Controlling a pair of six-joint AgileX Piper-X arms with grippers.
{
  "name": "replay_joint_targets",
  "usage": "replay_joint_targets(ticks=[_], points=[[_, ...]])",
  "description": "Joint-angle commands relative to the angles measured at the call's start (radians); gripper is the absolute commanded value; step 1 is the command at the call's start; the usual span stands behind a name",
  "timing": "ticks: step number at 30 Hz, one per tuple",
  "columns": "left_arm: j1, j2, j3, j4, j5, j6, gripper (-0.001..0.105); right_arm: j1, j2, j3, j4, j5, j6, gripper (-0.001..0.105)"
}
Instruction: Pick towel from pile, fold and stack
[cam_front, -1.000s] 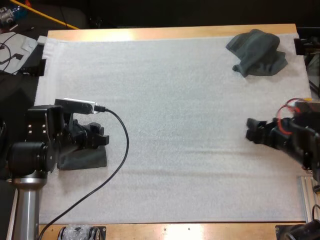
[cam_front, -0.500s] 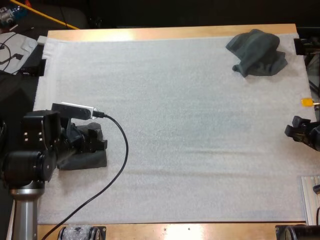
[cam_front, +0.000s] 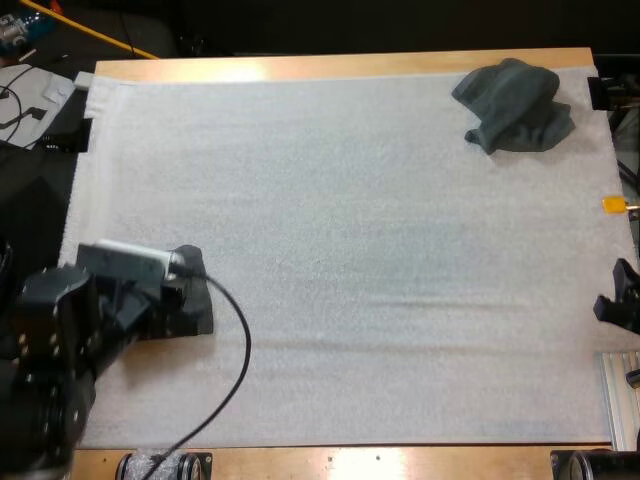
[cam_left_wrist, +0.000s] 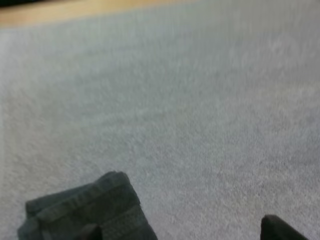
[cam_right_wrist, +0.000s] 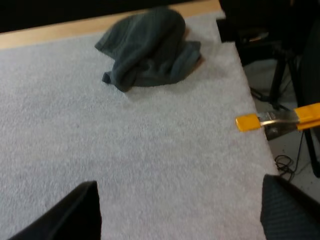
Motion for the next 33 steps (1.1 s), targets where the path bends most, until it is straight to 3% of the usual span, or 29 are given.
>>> replay_joint_targets(ticks=[1, 7, 10, 17, 33], points=[[-0.002, -0.080, -0.008, 0.014, -0.013, 0.005, 0.060, 0.004, -0.061, -0.008, 0.035, 0.001, -0.025, 0.064], [-0.003, -0.214, -0.008, 0.041, -0.026, 0.016, 0.060, 0.005, -0.172, -0.010, 0.081, 0.002, -0.029, 0.064], [-0.004, -0.223, 0.008, 0.043, -0.027, 0.011, 0.060, 0.003, -0.175, -0.005, 0.084, 0.007, -0.028, 0.064], [-0.005, -0.403, 0.054, 0.092, -0.030, 0.020, 0.060, 0.003, -0.305, -0.007, 0.148, 0.008, -0.030, 0.064], [-0.005, -0.755, 0.055, 0.316, -0.026, 0.055, 0.060, 0.004, -0.572, -0.009, 0.285, 0.006, -0.017, 0.064]])
